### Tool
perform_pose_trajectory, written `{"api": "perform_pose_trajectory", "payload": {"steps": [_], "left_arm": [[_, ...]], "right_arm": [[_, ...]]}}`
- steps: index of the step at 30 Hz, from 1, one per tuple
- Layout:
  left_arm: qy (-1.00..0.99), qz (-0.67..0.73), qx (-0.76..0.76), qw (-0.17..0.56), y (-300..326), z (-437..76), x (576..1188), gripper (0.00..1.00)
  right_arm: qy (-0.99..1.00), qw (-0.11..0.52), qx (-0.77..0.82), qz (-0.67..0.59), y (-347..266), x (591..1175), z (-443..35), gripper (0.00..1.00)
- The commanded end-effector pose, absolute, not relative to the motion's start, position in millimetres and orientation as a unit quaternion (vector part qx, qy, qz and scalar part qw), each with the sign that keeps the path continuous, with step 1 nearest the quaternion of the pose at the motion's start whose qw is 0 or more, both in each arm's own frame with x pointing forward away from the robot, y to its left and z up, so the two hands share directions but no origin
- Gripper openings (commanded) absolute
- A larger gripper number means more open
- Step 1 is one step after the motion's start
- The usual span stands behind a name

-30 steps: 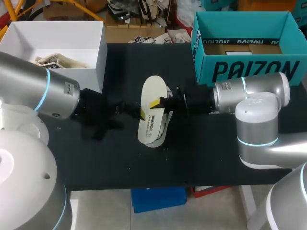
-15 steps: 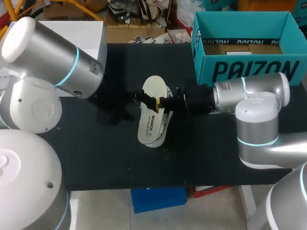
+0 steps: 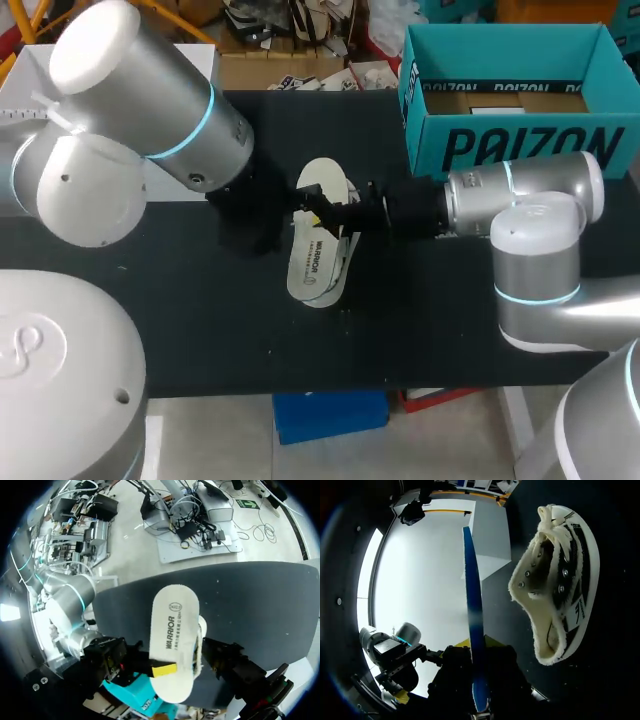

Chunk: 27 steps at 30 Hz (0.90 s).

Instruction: Take the shoe out of the shoebox, open the shoe tongue, remove and reinsert the insole, then place the shoe into the shoebox

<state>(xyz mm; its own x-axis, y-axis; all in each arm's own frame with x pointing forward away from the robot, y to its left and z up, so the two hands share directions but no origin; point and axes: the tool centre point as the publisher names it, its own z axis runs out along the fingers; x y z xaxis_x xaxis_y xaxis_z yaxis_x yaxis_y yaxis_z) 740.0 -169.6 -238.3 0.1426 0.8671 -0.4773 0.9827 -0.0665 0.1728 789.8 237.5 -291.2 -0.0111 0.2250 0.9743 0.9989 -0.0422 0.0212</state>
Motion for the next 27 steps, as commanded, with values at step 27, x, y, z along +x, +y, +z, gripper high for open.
{"api": "perform_pose_trajectory", "payload": {"steps": [27], "left_arm": [[0.661,-0.068,0.728,0.168,-170,-201,736,1.00]], "right_arm": [[-0.546,0.424,-0.561,-0.456,239,789,-292,0.00]]}}
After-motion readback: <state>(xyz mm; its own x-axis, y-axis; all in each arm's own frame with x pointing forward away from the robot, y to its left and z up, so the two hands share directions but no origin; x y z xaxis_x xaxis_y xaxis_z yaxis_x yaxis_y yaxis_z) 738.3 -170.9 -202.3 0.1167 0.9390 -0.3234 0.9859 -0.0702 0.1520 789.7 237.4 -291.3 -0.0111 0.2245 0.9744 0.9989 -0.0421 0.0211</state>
